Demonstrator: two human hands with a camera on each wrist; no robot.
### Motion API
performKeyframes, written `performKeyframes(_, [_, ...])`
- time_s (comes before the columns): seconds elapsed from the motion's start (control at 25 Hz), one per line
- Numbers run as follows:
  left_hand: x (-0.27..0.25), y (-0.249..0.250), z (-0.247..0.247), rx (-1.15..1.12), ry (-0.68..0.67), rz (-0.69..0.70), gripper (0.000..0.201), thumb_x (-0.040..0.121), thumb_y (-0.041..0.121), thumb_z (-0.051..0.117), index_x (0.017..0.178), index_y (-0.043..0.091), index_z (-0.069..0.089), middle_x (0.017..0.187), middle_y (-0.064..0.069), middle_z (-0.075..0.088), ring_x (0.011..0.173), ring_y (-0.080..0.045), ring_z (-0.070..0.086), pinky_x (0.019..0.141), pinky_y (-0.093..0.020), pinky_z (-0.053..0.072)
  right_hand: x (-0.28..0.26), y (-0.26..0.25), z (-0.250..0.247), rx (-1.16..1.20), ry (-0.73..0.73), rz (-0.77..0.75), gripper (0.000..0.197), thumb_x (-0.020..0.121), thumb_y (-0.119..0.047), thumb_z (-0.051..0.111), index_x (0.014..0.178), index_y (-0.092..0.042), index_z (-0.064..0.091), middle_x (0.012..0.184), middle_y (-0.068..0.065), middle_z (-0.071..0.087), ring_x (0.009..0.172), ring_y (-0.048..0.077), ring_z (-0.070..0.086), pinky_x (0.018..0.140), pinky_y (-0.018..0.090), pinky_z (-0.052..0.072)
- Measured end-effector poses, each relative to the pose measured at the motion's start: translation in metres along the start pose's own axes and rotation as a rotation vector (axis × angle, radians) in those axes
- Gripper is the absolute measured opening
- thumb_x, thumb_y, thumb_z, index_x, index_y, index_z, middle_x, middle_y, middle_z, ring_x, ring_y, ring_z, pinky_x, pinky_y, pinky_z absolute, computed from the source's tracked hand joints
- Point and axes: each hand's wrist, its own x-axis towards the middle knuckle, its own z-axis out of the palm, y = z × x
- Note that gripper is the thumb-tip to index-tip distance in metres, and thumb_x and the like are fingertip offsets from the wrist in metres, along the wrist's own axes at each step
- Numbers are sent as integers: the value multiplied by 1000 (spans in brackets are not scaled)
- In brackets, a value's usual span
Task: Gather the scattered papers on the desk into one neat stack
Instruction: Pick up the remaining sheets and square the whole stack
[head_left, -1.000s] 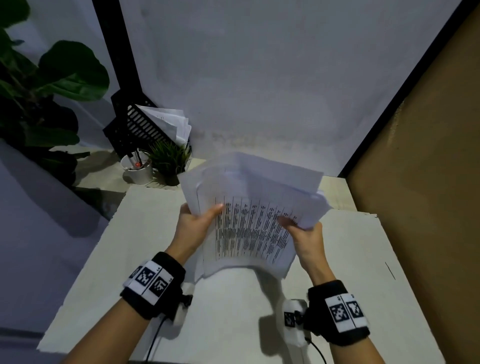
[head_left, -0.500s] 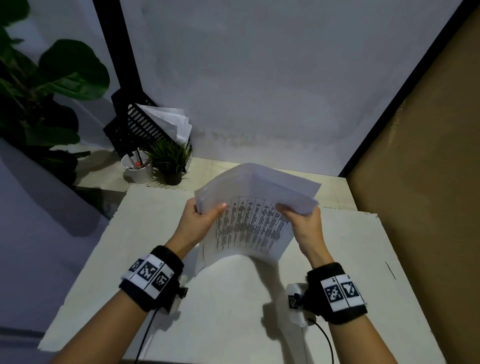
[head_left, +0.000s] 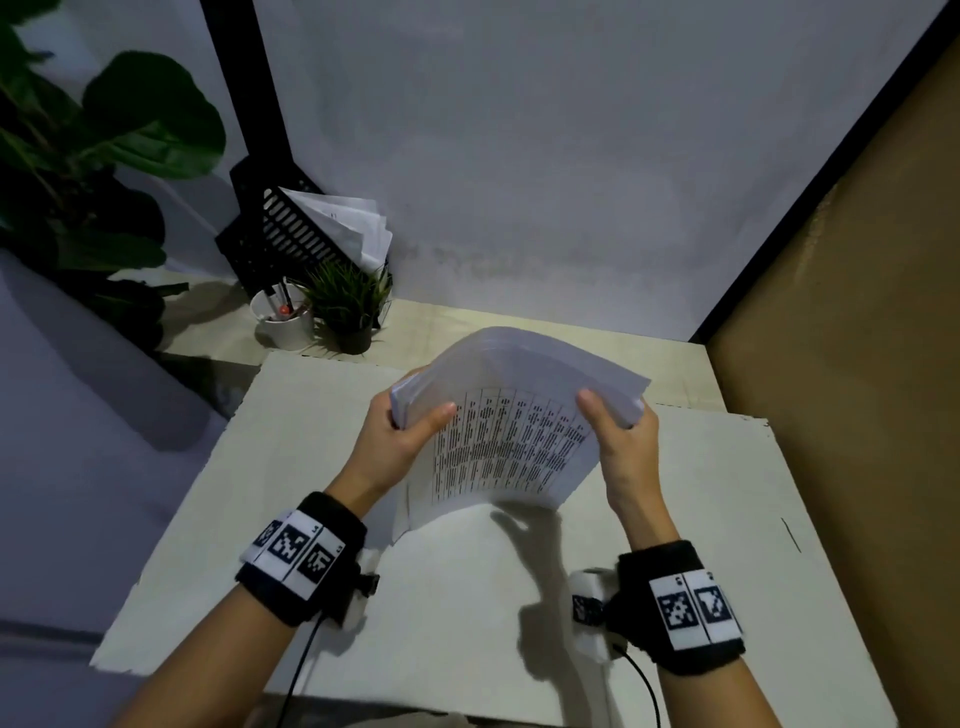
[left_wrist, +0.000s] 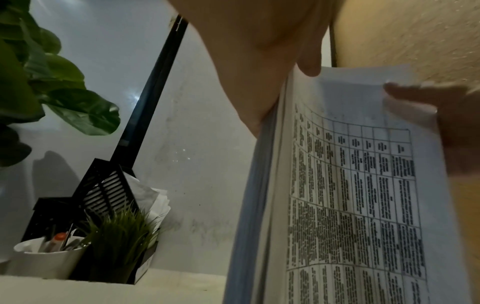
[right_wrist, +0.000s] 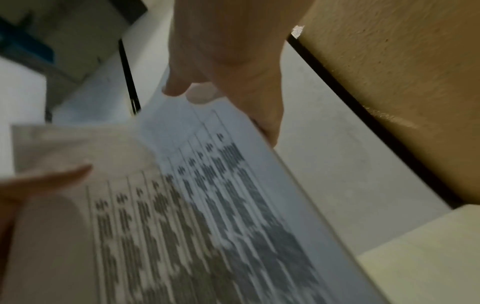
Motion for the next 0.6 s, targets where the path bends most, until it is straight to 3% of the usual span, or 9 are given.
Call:
performKeyframes(0.08, [2, 0, -2, 14, 16, -1, 30, 68, 31, 66, 97, 32, 60, 86, 18, 72, 82, -1, 66, 71, -20, 56, 5, -18, 9, -28, 86, -133, 32, 66, -53, 64, 84, -27, 61, 83, -12, 65, 83, 6, 60, 78, 24, 48])
performKeyframes(0.2, [2, 2, -2, 16, 9, -7, 28, 70, 26, 66, 96, 32, 58, 81, 16, 71, 78, 3, 65, 66, -16, 54, 14, -29, 22, -94, 199, -254, 16, 77, -39, 60, 82, -24, 60, 82, -14, 60, 77, -9, 54, 74, 8, 41])
performKeyframes(0.28, [2, 4, -3, 17, 18, -24, 31, 70, 27, 67, 99, 28, 58, 83, 7, 66, 78, 3, 64, 64, -16, 54, 18, -25, 21, -105, 238, -229, 12, 80, -27, 58, 86, -18, 61, 83, -13, 59, 76, -10, 54, 69, 5, 40])
performKeyframes(0.4, [3, 6, -4, 27, 11, -27, 32, 72, 27, 67, 102, 23, 58, 89, 2, 60, 79, 2, 64, 62, -16, 53, 19, -20, 13, -65, 242, -150, 12, 76, -26, 51, 85, -24, 59, 89, -7, 58, 77, -2, 51, 65, 10, 40])
performKeyframes(0.52, [4, 10, -5, 19, 38, -40, 27, 72, 23, 67, 95, 33, 57, 89, 3, 60, 78, 2, 64, 61, -16, 54, 19, -19, 0, -43, 35, -114, 18, 77, -26, 54, 95, -25, 56, 92, -4, 55, 74, -6, 53, 59, 5, 41])
performKeyframes(0.6, [7, 15, -2, 32, 70, -40, 26, 79, 12, 63, 91, 33, 54, 87, 4, 58, 74, 3, 64, 59, -14, 53, 20, -12, -6, -84, -142, -1, 28, 72, -20, 67, 98, -25, 57, 88, -6, 61, 75, -2, 60, 63, 14, 48])
